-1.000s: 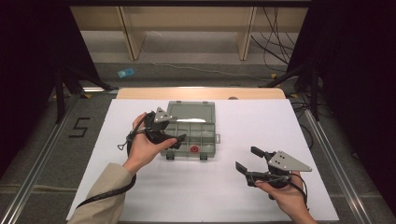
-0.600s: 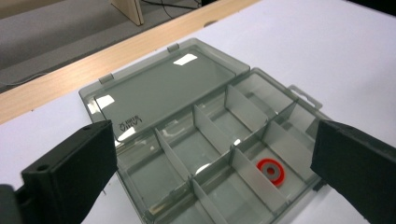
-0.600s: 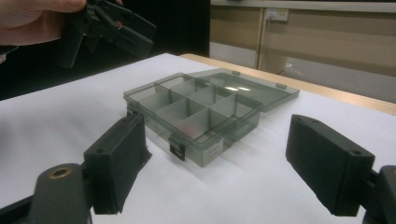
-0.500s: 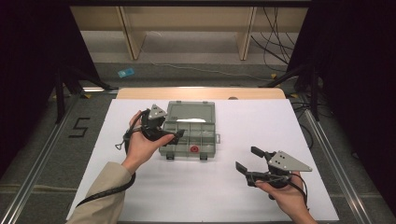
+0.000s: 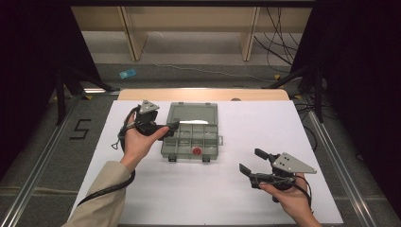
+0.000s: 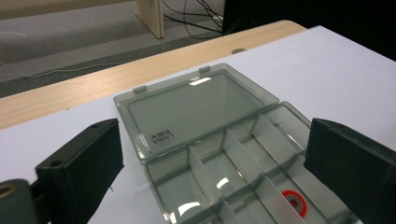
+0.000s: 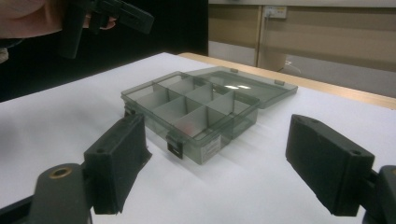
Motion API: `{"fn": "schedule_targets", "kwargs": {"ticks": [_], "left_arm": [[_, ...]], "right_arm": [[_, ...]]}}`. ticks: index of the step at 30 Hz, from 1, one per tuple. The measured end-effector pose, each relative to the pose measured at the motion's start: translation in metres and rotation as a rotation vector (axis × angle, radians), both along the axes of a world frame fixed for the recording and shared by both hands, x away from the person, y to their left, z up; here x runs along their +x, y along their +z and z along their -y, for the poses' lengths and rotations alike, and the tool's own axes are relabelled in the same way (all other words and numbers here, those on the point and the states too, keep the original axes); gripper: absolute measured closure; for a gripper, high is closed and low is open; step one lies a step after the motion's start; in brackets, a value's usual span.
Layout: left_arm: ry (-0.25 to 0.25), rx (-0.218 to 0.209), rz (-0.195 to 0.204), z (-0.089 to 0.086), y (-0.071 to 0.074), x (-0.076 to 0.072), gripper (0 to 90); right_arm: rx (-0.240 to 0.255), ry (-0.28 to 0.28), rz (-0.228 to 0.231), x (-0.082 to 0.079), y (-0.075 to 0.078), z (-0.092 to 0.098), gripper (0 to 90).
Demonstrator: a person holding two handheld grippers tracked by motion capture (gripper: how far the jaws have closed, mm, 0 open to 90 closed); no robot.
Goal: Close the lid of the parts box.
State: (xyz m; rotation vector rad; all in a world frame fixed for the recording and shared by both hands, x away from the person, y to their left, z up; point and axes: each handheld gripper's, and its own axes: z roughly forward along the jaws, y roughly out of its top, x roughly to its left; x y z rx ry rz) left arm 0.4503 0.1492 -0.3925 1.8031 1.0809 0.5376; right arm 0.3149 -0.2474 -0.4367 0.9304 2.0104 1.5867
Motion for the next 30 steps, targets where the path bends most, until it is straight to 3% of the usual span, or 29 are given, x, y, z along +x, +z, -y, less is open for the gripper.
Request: {"fn": "schedule_targets", "kwargs": {"ticks": [8, 9, 12, 14, 16, 17, 18, 19, 24, 26, 30], "left_arm": [[0.049, -0.018, -0.013, -0.013, -0.004, 0.007, 7.1], [0.046, -0.013, -0.008, -0.015, -0.004, 0.007, 7.8], [0.058, -0.025, -0.013, -0.015, -0.006, 0.008, 9.4], [0.065, -0.016, -0.023, -0.017, -0.007, 0.009, 10.2], [0.051, -0.001, -0.026, -0.018, -0.008, 0.012, 11.1], [0.066, -0.019, -0.035, -0.016, -0.008, 0.012, 11.9], [0.066, -0.017, -0.037, -0.016, -0.009, 0.014, 12.4], [0.064, -0.005, -0.044, -0.016, -0.010, 0.017, 12.9], [0.086, -0.020, -0.076, -0.013, -0.015, 0.035, 15.5], [0.097, -0.013, -0.095, -0.010, -0.017, 0.043, 16.2], [0.093, 0.068, -0.146, -0.004, -0.024, 0.064, 19.1]], "right_arm": [[0.016, 0.008, 0.015, 0.002, -0.001, 0.000, 21.3], [-0.006, -0.006, 0.011, 0.000, 0.000, 0.001, 21.3], [-0.016, 0.000, 0.009, -0.001, 0.001, 0.000, 21.3], [0.003, 0.005, 0.020, 0.000, 0.000, -0.002, 21.3], [-0.015, -0.001, 0.015, -0.001, 0.001, -0.001, 21.3], [-0.023, -0.003, 0.009, -0.001, 0.001, -0.001, 21.3], [0.003, 0.007, 0.016, 0.000, 0.000, -0.003, 21.3], [-0.026, 0.001, 0.009, -0.001, 0.002, -0.001, 21.3], [-0.018, 0.005, 0.004, 0.000, 0.001, -0.002, 21.3], [-0.016, 0.003, 0.005, 0.000, 0.001, -0.002, 21.3], [0.002, 0.000, 0.016, 0.000, 0.000, -0.002, 21.3]]}}
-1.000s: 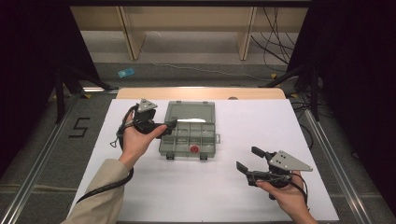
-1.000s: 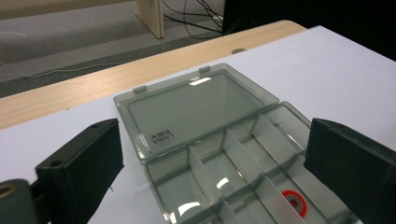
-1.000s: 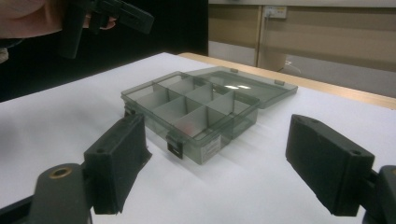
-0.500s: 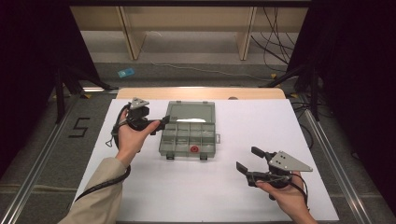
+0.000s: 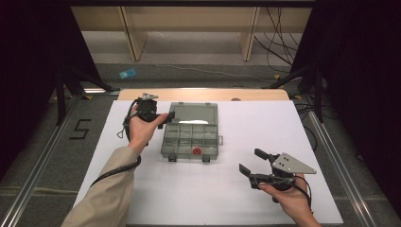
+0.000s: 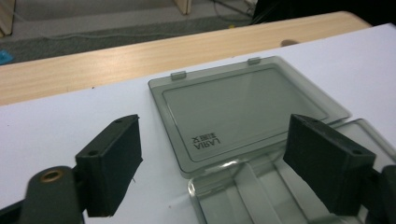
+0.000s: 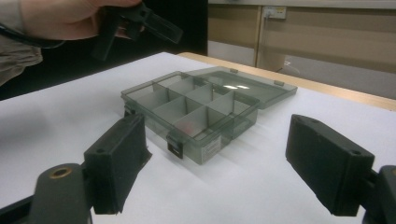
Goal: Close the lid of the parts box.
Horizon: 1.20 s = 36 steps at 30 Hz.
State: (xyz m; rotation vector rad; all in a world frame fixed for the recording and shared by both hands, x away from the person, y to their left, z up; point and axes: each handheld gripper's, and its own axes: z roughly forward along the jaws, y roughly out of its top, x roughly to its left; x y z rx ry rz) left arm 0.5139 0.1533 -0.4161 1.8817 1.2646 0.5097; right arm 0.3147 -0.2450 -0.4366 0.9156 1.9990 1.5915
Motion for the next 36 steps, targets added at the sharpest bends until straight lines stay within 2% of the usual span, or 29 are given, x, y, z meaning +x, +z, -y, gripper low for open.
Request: {"fn": "schedule_targets", "kwargs": {"ticks": [4, 5, 6, 7, 15, 17, 20, 21, 26, 30, 34, 35, 36], "left_arm": [[0.023, 0.031, -0.034, 0.006, -0.005, 0.016, 22.7], [0.040, 0.014, -0.035, 0.008, -0.007, 0.020, 23.7], [0.032, 0.044, -0.044, 0.007, -0.008, 0.023, 24.8], [0.045, 0.047, -0.050, 0.009, -0.010, 0.028, 25.6], [0.101, 0.061, -0.128, 0.008, -0.024, 0.055, 36.7], [0.117, 0.052, -0.151, 0.007, -0.027, 0.060, 38.8], [0.121, 0.067, -0.172, 0.006, -0.030, 0.066, 41.9], [0.120, 0.079, -0.192, 0.005, -0.031, 0.067, 42.9], [0.134, 0.086, -0.231, 0.006, -0.038, 0.073, 47.6], [0.134, 0.101, -0.235, 0.008, -0.040, 0.075, 51.2], [0.136, 0.107, -0.261, 0.011, -0.043, 0.078, 55.1], [0.144, 0.094, -0.250, 0.012, -0.044, 0.078, 56.2], [0.145, 0.101, -0.251, 0.013, -0.045, 0.078, 57.0]], "right_arm": [[-0.011, -0.005, 0.001, -0.001, 0.001, 0.001, 21.3], [-0.016, -0.007, 0.002, -0.001, 0.001, 0.001, 21.3], [-0.014, -0.007, 0.002, -0.001, 0.001, 0.001, 21.3], [-0.012, -0.007, -0.001, -0.001, 0.001, 0.001, 21.3], [-0.014, -0.001, 0.002, -0.001, 0.001, 0.001, 21.3], [-0.016, -0.007, 0.007, -0.001, 0.001, 0.001, 21.4], [-0.016, -0.003, 0.005, -0.001, 0.001, 0.001, 21.4], [-0.015, -0.004, 0.005, -0.001, 0.001, 0.001, 21.3], [-0.015, 0.000, 0.005, -0.001, 0.002, 0.001, 21.4], [-0.013, 0.004, -0.001, -0.001, 0.002, 0.000, 21.5], [-0.013, 0.002, 0.001, -0.001, 0.002, 0.000, 21.5], [-0.014, 0.004, -0.001, -0.001, 0.002, 0.001, 21.5], [-0.013, 0.004, -0.001, -0.001, 0.002, 0.000, 21.5]]}}
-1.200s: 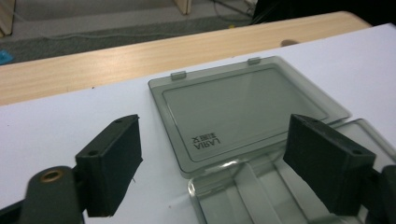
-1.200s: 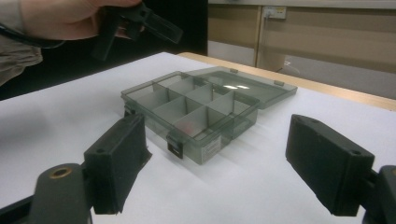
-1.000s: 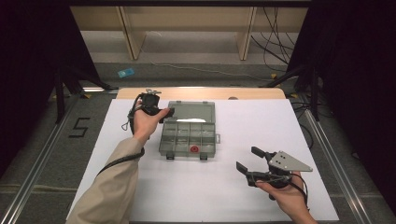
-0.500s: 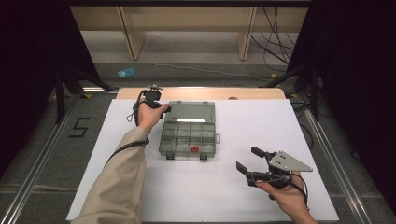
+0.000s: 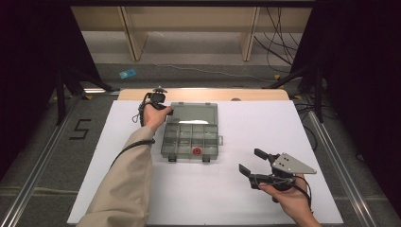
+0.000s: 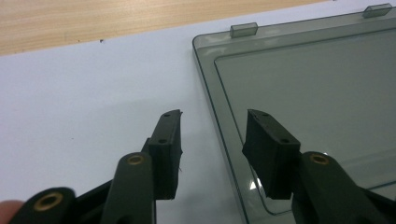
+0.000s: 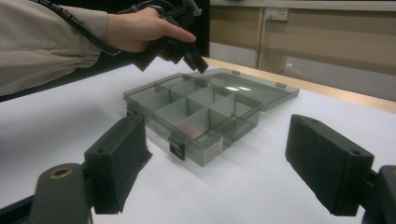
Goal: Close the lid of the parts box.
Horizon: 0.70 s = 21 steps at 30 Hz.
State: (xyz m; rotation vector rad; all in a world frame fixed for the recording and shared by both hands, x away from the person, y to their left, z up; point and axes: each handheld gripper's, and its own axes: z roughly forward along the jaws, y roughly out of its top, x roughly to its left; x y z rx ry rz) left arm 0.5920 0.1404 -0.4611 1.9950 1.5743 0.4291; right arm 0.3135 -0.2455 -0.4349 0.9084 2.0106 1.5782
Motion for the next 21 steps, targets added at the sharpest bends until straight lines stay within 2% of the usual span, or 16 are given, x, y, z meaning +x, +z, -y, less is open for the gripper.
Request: {"fn": "schedule_targets", "kwargs": {"ticks": [1, 2, 3, 4, 6, 7, 8, 11, 12, 14, 17, 20, 21], "left_arm": [[-0.010, 0.017, -0.036, 0.000, 0.002, 0.000, 57.9], [0.001, 0.005, -0.004, 0.001, -0.001, 0.001, 58.8], [0.007, 0.002, 0.005, 0.002, -0.002, 0.001, 60.3], [0.015, -0.001, -0.014, 0.003, -0.002, 0.000, 61.4], [0.015, -0.005, -0.010, 0.004, -0.003, 0.001, 63.9], [0.035, -0.011, -0.035, 0.006, -0.002, 0.000, 65.1], [0.005, 0.020, -0.062, 0.004, 0.000, 0.001, 66.0], [0.015, 0.006, -0.056, 0.005, -0.001, 0.001, 68.8], [0.031, -0.008, -0.029, 0.007, -0.003, 0.001, 69.3], [0.035, 0.001, -0.079, 0.008, 0.001, 0.001, 71.1], [0.028, 0.012, -0.075, 0.008, 0.001, 0.002, 74.5], [0.043, 0.002, -0.084, 0.011, 0.001, 0.002, 78.3], [0.048, 0.003, -0.072, 0.011, 0.000, 0.002, 79.2]], "right_arm": [[-0.001, -0.002, 0.004, 0.000, 0.000, 0.000, 21.4], [-0.001, -0.007, 0.007, 0.000, 0.000, 0.000, 21.4], [-0.001, -0.006, 0.006, 0.000, 0.000, 0.000, 21.5], [-0.001, -0.005, 0.005, 0.000, 0.000, 0.000, 21.5], [-0.009, 0.001, -0.005, 0.000, 0.000, 0.001, 21.5], [-0.009, 0.001, -0.005, 0.000, 0.000, 0.000, 21.5], [-0.006, -0.001, -0.002, 0.000, 0.000, 0.000, 21.5], [-0.002, -0.005, 0.004, 0.000, 0.000, 0.000, 21.5], [-0.002, -0.005, 0.004, 0.000, 0.000, 0.000, 21.5], [-0.002, -0.005, 0.004, 0.000, 0.000, 0.000, 21.5], [-0.005, -0.001, -0.002, 0.000, 0.000, 0.000, 21.5], [-0.007, 0.001, -0.002, 0.000, 0.000, 0.000, 21.5], [-0.006, 0.001, -0.006, 0.000, 0.000, 0.000, 21.5]]}}
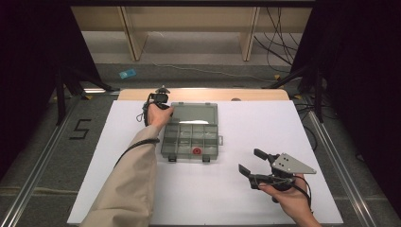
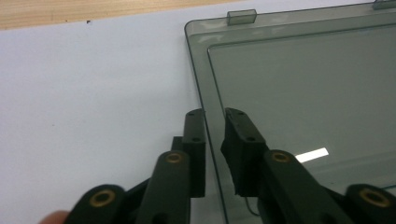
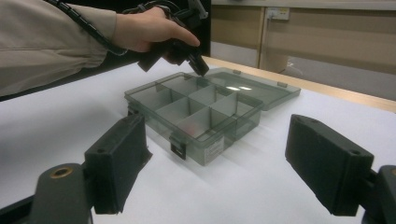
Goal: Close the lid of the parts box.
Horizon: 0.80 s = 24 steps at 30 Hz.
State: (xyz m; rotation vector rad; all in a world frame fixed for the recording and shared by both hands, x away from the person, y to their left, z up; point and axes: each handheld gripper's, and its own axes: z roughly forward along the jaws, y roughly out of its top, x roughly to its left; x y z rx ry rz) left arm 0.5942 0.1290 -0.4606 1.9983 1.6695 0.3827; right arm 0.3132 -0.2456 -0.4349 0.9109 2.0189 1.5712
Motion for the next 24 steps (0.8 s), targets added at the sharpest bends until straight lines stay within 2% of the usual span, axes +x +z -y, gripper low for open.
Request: {"fn": "schedule_targets", "kwargs": {"ticks": [1, 2, 5, 12, 13, 20, 24], "left_arm": [[0.008, 0.004, 0.016, 0.0008, -0.0010, -0.0001, 79.7], [0.006, 0.013, -0.015, 0.0005, 0.0015, -0.0001, 80.8], [0.020, 0.023, -0.017, 0.0002, 0.0018, 0.0001, 86.1], [0.076, -0.007, -0.011, 0.0006, 0.0014, -0.0019, 89.3], [0.084, -0.013, -0.006, 0.0009, 0.0017, -0.0023, 89.4], [0.092, -0.029, 0.017, -0.0007, 0.0063, -0.0048, 89.9], [0.087, -0.039, 0.046, -0.0019, 0.0082, -0.0070, 89.9]], "right_arm": [[0.003, -0.003, 0.008, 0.0003, -0.0004, -0.0003, 21.5], [-0.001, -0.001, 0.005, 0.0002, -0.0002, 0.0000, 21.5], [0.002, -0.003, 0.009, 0.0002, -0.0004, -0.0003, 21.5], [-0.001, 0.001, -0.008, -0.0005, 0.0002, 0.0002, 21.5], [-0.003, -0.002, 0.004, 0.0002, -0.0004, 0.0001, 21.5], [0.006, 0.009, 0.001, 0.0010, -0.0014, -0.0007, 21.5], [0.002, 0.005, -0.002, 0.0013, -0.0017, -0.0009, 21.5]]}}
